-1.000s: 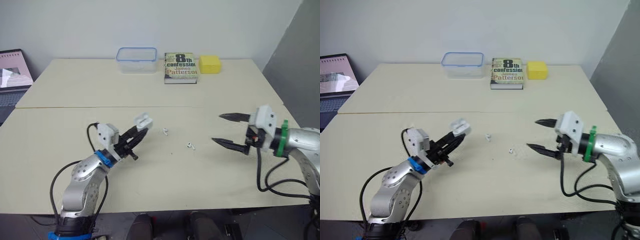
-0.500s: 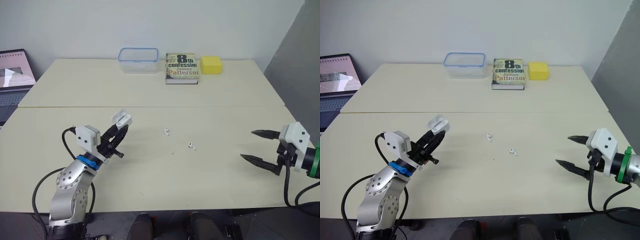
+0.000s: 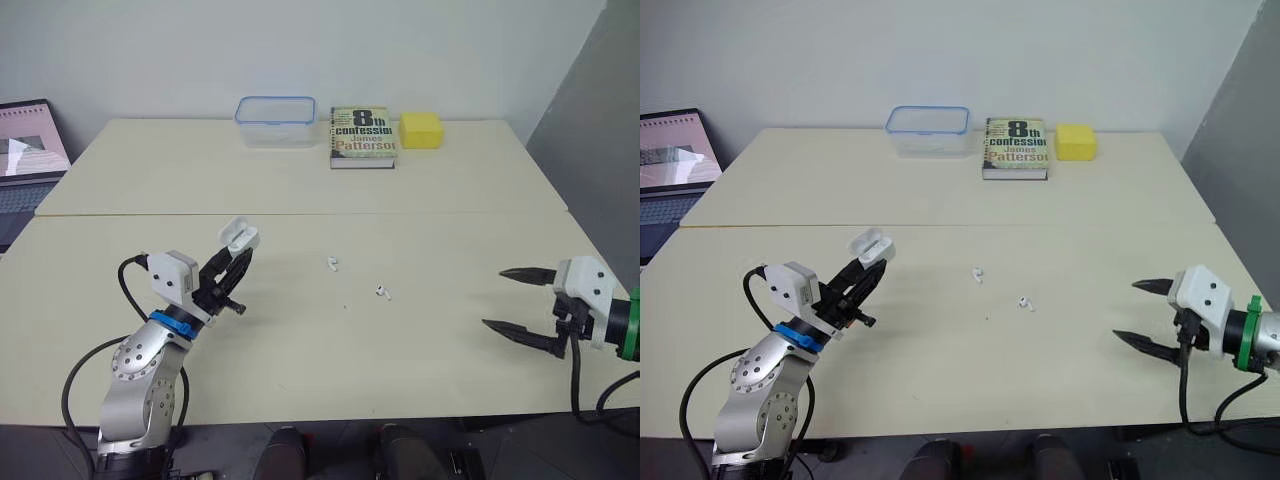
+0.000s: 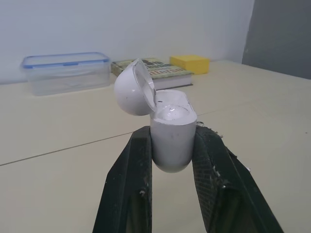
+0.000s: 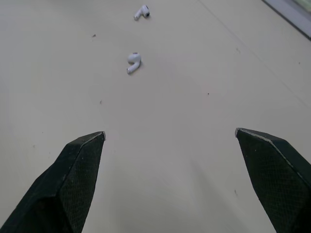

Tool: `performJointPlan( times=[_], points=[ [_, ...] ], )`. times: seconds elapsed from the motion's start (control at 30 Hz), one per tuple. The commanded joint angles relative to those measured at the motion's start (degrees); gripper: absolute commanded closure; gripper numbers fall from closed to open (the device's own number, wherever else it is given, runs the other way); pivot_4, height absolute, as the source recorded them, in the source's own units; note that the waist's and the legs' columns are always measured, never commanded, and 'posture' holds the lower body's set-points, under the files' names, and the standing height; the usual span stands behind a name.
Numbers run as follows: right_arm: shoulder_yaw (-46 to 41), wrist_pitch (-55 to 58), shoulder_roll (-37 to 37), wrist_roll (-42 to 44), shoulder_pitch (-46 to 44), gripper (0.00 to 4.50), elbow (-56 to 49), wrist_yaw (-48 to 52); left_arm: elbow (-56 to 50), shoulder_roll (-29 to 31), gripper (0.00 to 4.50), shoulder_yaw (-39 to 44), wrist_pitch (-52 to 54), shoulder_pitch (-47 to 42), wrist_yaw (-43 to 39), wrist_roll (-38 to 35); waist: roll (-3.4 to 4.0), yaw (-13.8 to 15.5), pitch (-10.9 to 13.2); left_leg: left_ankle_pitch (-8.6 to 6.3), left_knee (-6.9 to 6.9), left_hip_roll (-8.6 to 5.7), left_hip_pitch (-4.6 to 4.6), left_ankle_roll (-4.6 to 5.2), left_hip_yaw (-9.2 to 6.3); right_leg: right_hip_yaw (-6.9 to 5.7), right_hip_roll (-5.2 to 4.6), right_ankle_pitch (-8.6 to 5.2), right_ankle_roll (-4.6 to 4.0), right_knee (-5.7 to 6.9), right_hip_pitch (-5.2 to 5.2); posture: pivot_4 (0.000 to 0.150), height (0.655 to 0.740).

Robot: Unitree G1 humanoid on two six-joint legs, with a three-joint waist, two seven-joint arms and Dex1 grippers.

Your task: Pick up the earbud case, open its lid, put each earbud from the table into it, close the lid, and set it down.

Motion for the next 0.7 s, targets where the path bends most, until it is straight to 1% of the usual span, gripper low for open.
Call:
performJointPlan(
  times=[0.03, 0.13, 0.23, 0.33, 0.43, 0.53, 0.6, 0.7],
  points=[
    [2.94, 0.82, 0.15, 1.07, -2.93, 0.00, -4.18, -0.87, -1.52, 0.15, 3.72, -0.04, -1.08, 0.16, -0.01, -0.15, 0.00, 0.08, 0.00, 0.00, 0.00, 0.00, -0.02, 0.00, 0.00, 0.00, 0.00, 0.00, 0.00, -0.01, -0.02, 0.150, 0.7302],
    [8.97, 5.47, 3.02, 1.62, -9.21, 0.00, -7.19, -5.42, -1.74, 0.31, 3.72, -0.23, -0.92, 0.36, -0.23, -0.23, 0.00, -0.05, 0.00, 0.00, -0.01, 0.00, -0.03, 0.00, 0.01, 0.04, 0.00, 0.00, 0.00, -0.02, -0.03, 0.150, 0.7302],
    [17.28, 10.47, 7.16, -2.72, -15.86, 0.00, -8.19, -11.52, -1.77, 0.32, 3.72, -0.59, -0.88, 0.41, -0.21, -0.10, -0.02, -0.17, -0.01, 0.00, -0.01, 0.01, 0.01, -0.01, 0.00, 0.25, 0.01, 0.01, 0.01, 0.02, -0.03, 0.150, 0.7302],
    [27.29, 18.86, 16.60, -6.86, -23.58, 0.00, -7.17, -20.81, -1.86, 0.34, 3.72, -1.09, -0.76, 0.33, -0.19, 0.04, -0.07, -0.24, -0.03, 0.00, -0.06, 0.02, 0.02, -0.01, 0.02, 0.32, 0.03, 0.01, 0.01, 0.01, -0.06, 0.150, 0.7302],
    [34.29, 24.50, 26.42, -12.25, -28.64, 0.00, -3.36, -29.72, -1.88, 0.46, 3.72, -1.43, -0.60, 0.15, -0.19, 0.13, -0.06, -0.19, -0.03, 0.01, -0.12, 0.04, 0.01, -0.02, 0.04, 0.36, 0.05, 0.01, 0.01, 0.03, -0.11, 0.150, 0.7302],
    [38.32, 26.45, 34.45, -16.70, -32.27, 0.00, 2.45, -36.43, -1.67, 0.73, 3.72, -1.78, -0.49, -0.02, -0.38, 0.18, -0.07, 0.00, -0.04, 0.01, -0.14, 0.04, -0.07, -0.03, 0.01, 0.34, 0.04, 0.01, 0.01, 0.03, -0.17, 0.150, 0.7302],
    [40.22, 25.36, 37.79, -19.10, -34.04, 0.00, 6.69, -38.66, -1.57, 0.85, 3.72, -2.01, -0.45, -0.12, -0.48, 0.21, -0.08, 0.10, -0.04, 0.01, -0.11, 0.00, -0.12, -0.04, 0.01, 0.34, 0.00, 0.02, 0.00, 0.01, -0.18, 0.150, 0.7302],
    [41.15, 20.89, 43.27, -22.68, -37.24, 0.00, 16.76, -43.26, -1.52, 0.99, 3.72, -2.30, -0.33, -0.35, -0.55, 0.31, -0.09, 0.01, -0.05, 0.01, -0.09, -0.03, -0.10, -0.03, 0.05, 0.39, -0.03, 0.03, 0.00, 0.01, -0.17, 0.150, 0.7302]
  ],
)
